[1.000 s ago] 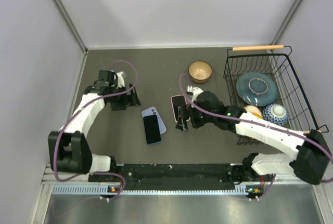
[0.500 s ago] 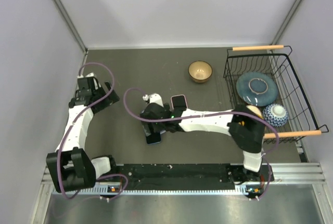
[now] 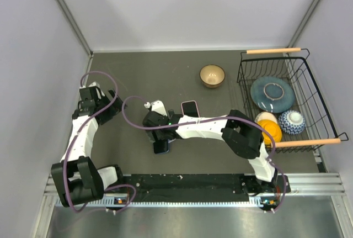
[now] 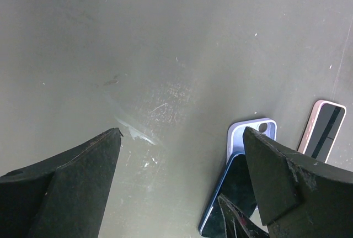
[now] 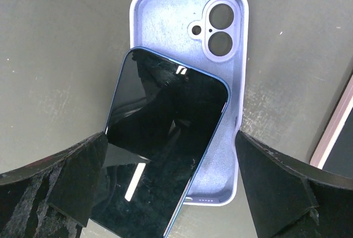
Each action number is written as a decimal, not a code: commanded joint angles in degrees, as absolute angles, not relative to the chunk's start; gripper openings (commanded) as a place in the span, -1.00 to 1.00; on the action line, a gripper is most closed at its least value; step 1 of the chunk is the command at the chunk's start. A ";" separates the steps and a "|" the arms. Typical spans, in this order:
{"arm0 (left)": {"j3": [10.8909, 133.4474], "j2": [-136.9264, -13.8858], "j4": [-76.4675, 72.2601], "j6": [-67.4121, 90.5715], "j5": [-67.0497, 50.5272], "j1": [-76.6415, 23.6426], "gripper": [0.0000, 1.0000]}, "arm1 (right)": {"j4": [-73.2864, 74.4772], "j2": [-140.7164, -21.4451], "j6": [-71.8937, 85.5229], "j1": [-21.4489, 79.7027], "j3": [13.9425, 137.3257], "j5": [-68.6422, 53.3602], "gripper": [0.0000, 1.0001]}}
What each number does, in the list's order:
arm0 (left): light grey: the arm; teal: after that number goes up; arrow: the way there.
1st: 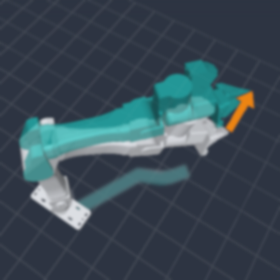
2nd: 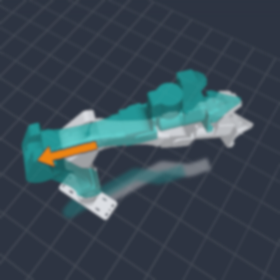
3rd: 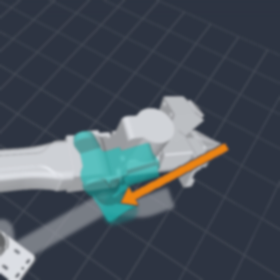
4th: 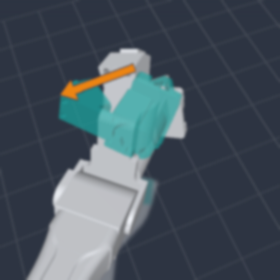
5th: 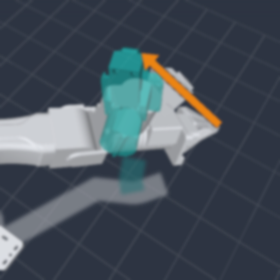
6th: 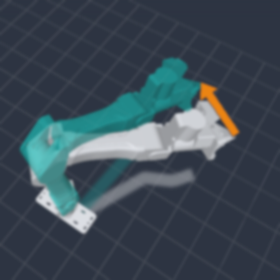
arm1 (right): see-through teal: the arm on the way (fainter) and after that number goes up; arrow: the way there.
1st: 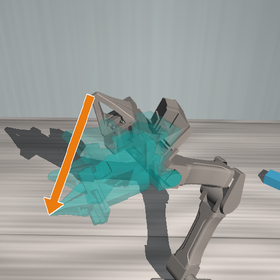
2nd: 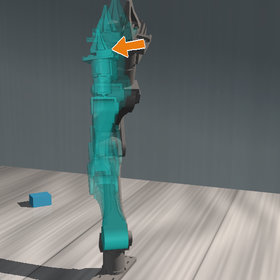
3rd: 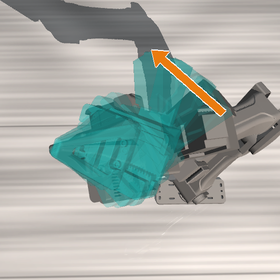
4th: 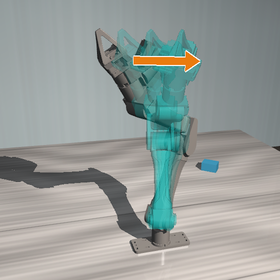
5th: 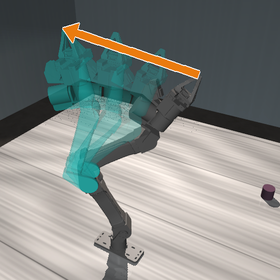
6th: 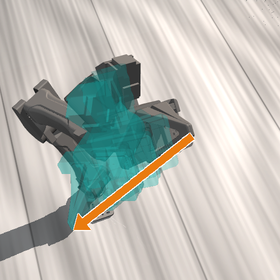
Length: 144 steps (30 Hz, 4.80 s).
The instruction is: Put the phone into the phone case
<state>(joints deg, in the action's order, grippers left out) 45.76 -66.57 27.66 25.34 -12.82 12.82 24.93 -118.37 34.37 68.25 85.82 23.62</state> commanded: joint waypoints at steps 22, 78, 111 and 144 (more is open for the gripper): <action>47.02 -66.88 25.75 25.40 -11.60 13.54 0.98 | 29.70 -116.63 38.58 71.19 91.49 31.90 0.98; 46.41 -64.86 26.02 26.02 -9.31 14.24 0.98 | 36.83 -121.65 41.93 72.69 98.61 32.43 0.29; 45.18 -66.36 23.47 23.91 -17.32 14.33 0.95 | 34.01 -113.38 25.23 60.73 97.56 10.64 -0.21; 45.09 -66.44 23.38 24.17 -16.96 14.33 0.95 | 28.92 -117.77 1.06 62.75 97.04 5.45 -0.32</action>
